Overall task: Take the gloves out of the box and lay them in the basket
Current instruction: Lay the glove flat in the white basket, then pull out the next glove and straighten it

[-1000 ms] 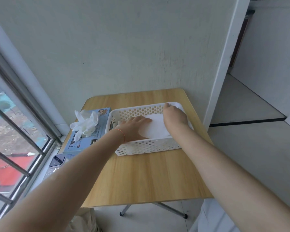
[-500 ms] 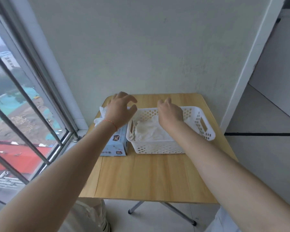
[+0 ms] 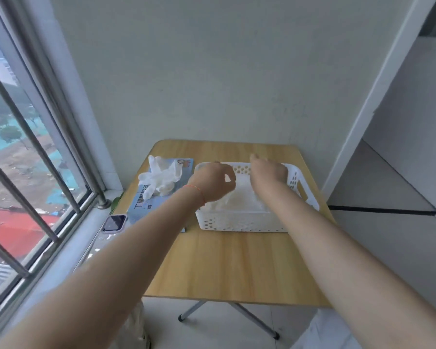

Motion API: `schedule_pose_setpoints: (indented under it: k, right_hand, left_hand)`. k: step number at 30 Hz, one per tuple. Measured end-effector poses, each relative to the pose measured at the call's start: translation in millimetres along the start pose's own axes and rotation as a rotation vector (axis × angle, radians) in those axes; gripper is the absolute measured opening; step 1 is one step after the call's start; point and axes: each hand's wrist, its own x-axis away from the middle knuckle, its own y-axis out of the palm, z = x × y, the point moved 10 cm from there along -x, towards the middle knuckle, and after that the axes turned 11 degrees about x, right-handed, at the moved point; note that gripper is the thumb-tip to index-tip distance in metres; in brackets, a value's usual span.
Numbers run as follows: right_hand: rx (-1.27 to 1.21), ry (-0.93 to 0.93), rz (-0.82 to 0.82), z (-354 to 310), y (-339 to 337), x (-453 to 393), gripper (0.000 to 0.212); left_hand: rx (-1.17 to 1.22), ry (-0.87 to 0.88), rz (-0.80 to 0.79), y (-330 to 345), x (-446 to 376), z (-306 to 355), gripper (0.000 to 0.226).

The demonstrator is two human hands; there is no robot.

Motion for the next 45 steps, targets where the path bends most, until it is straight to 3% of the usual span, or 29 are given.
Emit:
schedule_pose_setpoints:
  k: [6,9,13,15,17,19,22,26,29,31,35,40,45]
  right_hand:
    - [-0.030,0.036,-0.063,53.8,17.5,1.0,0.043]
    - [-0.024,0.015,-0.120,63.1,33.4,4.4,0.048]
    - [-0.059,0.082,-0.057,68.6,26.1,3.0,0.048]
    - [-0.117,-0.039,0.001,50.3,21.2,3.2,0.042]
    - [-0.175,-0.183,-0.057,29.6,29.7,7.6,0.030]
    - [-0.128,-0.213,-0.194,23.2,45.5,12.5,0.019]
    - [-0.099,-0.157,-0.179,24.5,39.5,11.0,0.022]
    - [-0.306,-0.193,0.023,-7.8,-0.7,5.1,0.016]
    - [-0.495,-0.280,0.069,-56.7,-27.1,4.8,0.011]
    - [-0.597,-0.328,0.090,-91.2,-41.8,6.3,0.010]
    - [-0.629,-0.395,0.037,-147.7,-50.9,8.9,0.019]
    - [-0.473,-0.358,-0.037,-168.5,-38.8,5.4,0.029]
    - [-0.479,-0.294,-0.104,-158.5,-31.5,-1.7,0.035]
  left_hand:
    - [-0.040,-0.176,-0.313,62.9,-9.3,1.2,0.060]
    - [-0.134,-0.198,-0.418,78.3,-6.0,-4.2,0.065]
    - [-0.172,-0.199,-0.435,80.9,-8.5,-4.6,0.066]
    - [-0.171,-0.200,-0.438,80.8,-10.4,-4.7,0.068]
    - [-0.158,-0.205,-0.445,80.7,-9.3,-4.0,0.070]
    - [-0.123,-0.207,-0.442,77.8,-8.3,-3.9,0.072]
    - [-0.060,-0.167,-0.312,52.9,-10.8,-1.6,0.059]
    - [-0.023,-0.065,0.151,-29.1,-3.3,-2.6,0.009]
    - [-0.005,-0.095,0.437,-87.8,19.7,-29.6,0.013]
    - [0.012,-0.169,0.520,-113.0,36.7,-60.5,0.013]
    - [0.092,-0.292,0.476,-125.2,60.3,-117.2,0.017]
    - [0.275,-0.207,0.313,-105.2,61.3,-135.9,0.034]
    - [0.215,-0.136,0.241,-86.8,54.9,-131.8,0.045]
